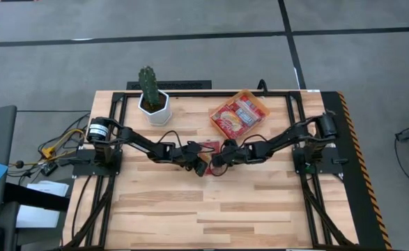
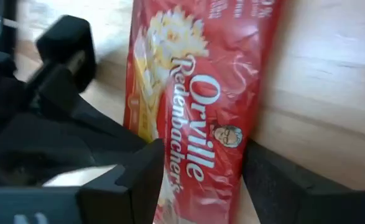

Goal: Sort popcorn bags into baskets
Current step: Put the popcorn bag into the orange bin

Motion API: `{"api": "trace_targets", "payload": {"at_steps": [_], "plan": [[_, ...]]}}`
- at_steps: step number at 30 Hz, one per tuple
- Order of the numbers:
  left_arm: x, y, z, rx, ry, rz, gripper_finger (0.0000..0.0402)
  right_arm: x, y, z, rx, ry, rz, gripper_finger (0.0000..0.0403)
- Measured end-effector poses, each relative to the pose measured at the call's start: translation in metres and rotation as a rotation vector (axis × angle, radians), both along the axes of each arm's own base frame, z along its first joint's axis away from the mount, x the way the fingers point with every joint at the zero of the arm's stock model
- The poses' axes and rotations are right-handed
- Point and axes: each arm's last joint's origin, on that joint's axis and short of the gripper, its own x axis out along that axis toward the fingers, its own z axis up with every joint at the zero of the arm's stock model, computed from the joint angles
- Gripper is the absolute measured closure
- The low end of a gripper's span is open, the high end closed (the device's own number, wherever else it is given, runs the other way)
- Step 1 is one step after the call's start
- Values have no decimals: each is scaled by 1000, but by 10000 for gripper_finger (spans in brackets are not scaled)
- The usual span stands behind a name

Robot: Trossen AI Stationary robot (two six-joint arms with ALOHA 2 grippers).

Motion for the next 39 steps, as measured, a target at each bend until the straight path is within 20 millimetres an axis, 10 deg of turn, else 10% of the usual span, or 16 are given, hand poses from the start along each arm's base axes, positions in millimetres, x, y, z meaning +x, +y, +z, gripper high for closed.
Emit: {"api": "trace_targets", "payload": {"at_steps": [4,11,18,28,39], "plan": [[0,0,0,-1,2,-10,402,3,0,-4,4,-18,4,204],[0,0,0,11,-2,-23,402,4,1,-6,-8,-11,42,380],[-5,0,25,-7,-32,-69,401,4,1,2,-10,-35,80,388],[-39,-6,132,-9,-260,-147,401,-11,-31,58,-97,-115,158,398],[-69,-7,169,147,-299,-20,401,-80,-131,138,-314,-91,244,399]]}}
